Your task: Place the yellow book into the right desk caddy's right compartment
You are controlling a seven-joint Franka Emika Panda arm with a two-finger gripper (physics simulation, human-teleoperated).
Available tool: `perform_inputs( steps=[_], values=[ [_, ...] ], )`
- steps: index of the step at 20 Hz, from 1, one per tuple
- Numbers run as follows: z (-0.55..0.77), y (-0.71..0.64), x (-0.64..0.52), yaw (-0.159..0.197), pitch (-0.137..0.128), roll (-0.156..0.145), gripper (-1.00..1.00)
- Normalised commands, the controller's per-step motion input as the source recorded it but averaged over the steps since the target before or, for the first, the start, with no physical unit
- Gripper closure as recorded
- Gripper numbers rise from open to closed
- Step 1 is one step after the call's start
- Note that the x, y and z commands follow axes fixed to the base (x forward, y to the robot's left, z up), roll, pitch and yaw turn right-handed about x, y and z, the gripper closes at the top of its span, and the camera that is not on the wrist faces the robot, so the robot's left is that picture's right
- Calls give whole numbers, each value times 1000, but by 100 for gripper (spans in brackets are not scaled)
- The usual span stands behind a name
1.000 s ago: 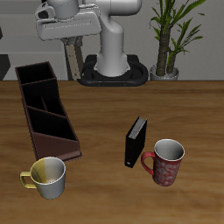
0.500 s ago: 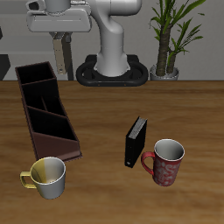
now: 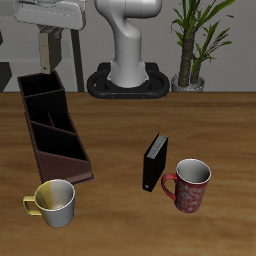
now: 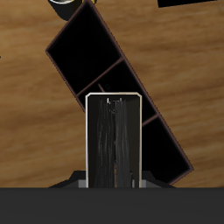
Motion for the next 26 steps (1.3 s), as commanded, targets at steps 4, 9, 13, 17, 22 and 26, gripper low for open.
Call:
perform_inputs(
  steps=[4,9,13,17,22,26],
  values=[
    [-18,-516,-314,1,-58,-73,100],
    [-211,-275,-259,23,-24,-56,100],
    [-21,-52,-214,-16,-26,-22,100],
    [-170,-42,-256,-23,-22,-20,100],
    [-116,-125,-223,4,-20,-10,100],
    [-70,-261,-53,-21,-3,-47,100]
  ],
)
